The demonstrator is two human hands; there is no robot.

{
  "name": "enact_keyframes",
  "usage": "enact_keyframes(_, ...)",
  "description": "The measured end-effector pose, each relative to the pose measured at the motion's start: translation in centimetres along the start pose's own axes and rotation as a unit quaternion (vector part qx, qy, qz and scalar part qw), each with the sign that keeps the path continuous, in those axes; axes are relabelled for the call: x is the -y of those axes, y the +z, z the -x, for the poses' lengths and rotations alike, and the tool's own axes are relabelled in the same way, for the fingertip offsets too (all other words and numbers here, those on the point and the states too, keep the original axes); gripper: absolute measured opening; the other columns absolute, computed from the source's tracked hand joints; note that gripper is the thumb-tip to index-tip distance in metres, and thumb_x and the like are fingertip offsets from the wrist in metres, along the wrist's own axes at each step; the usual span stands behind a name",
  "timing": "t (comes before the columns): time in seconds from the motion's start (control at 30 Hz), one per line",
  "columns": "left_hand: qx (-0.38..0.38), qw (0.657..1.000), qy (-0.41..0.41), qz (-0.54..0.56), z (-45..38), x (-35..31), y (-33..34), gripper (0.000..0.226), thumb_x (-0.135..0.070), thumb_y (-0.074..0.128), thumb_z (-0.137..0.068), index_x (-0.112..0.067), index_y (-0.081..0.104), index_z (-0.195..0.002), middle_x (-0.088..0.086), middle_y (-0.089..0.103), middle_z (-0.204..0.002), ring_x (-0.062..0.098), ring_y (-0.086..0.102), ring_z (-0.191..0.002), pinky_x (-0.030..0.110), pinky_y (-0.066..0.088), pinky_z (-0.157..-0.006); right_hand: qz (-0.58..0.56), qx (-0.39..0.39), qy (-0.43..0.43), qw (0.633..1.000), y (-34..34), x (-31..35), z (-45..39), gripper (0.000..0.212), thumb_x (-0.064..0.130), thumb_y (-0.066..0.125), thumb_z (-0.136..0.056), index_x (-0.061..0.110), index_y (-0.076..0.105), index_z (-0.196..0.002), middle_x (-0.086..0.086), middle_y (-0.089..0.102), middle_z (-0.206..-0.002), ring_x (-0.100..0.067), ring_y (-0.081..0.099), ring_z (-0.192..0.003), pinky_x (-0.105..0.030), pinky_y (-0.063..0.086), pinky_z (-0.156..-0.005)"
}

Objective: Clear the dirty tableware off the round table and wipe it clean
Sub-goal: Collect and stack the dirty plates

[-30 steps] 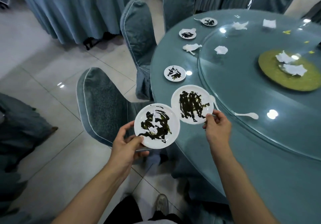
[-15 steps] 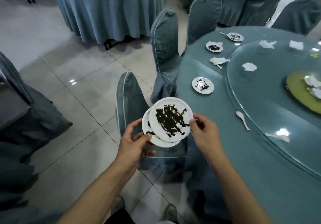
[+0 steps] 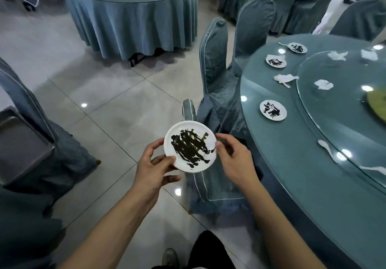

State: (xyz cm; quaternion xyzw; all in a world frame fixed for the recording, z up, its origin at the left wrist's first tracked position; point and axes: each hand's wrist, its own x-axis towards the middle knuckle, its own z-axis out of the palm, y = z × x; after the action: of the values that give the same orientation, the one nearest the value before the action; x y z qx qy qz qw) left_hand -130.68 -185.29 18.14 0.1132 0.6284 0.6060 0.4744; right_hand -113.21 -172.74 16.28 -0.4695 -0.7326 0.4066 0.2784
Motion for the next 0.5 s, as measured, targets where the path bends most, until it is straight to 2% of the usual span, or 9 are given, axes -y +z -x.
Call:
enact_keyframes(0.1,-0.008,1.0,0.0,0.01,-2.0,-0.9,-1.8,0.051,0.005,0.064,-0.091,-0.031,0.059,-0.126,0.018,0.073,-0.098,0.018,0.071,-0.069,0.032,0.057,-0.054,0.098,-0.006,-0.017,0.995,2.1,0.3,-1.5,0.028,0.03,0.055,-0.1,0.035,0.06,-0.128,0.016,0.062,-0.108,0.0,0.058,-0.096,-0.02,0.046,-0.087)
enact_keyframes(0.2,-0.01,1.0,-0.005,0.015,-4.4,-1.8,-2.9,0.051,0.006,0.063,-0.091,-0.029,0.059,-0.127,0.014,0.072,-0.092,0.021,0.069,-0.073,0.031,0.056,-0.051,0.242,-0.021,-0.059,0.968,3.7,0.0,-3.9,0.036,0.031,0.056,-0.097,0.027,0.058,-0.133,0.003,0.061,-0.122,-0.02,0.059,-0.106,-0.04,0.047,-0.092)
enact_keyframes(0.3,-0.007,1.0,-0.012,0.011,-7.5,-3.2,-3.3,0.05,0.005,0.064,-0.091,-0.03,0.06,-0.126,0.015,0.073,-0.095,0.023,0.069,-0.077,0.03,0.056,-0.051,0.31,-0.033,-0.058,0.948,5.1,-0.2,-6.8,0.041,0.032,0.06,-0.094,0.027,0.057,-0.134,-0.001,0.06,-0.122,-0.026,0.059,-0.103,-0.045,0.045,-0.089)
enact_keyframes(0.5,0.015,0.999,-0.021,-0.027,-15.6,-7.4,-2.2,0.049,0.004,0.064,-0.091,-0.031,0.06,-0.125,0.019,0.073,-0.101,0.022,0.071,-0.073,0.029,0.055,-0.05,0.345,-0.062,-0.016,0.936,7.0,-0.4,-14.2,0.046,0.032,0.059,-0.092,0.029,0.053,-0.138,-0.004,0.06,-0.12,-0.028,0.059,-0.104,-0.046,0.044,-0.089)
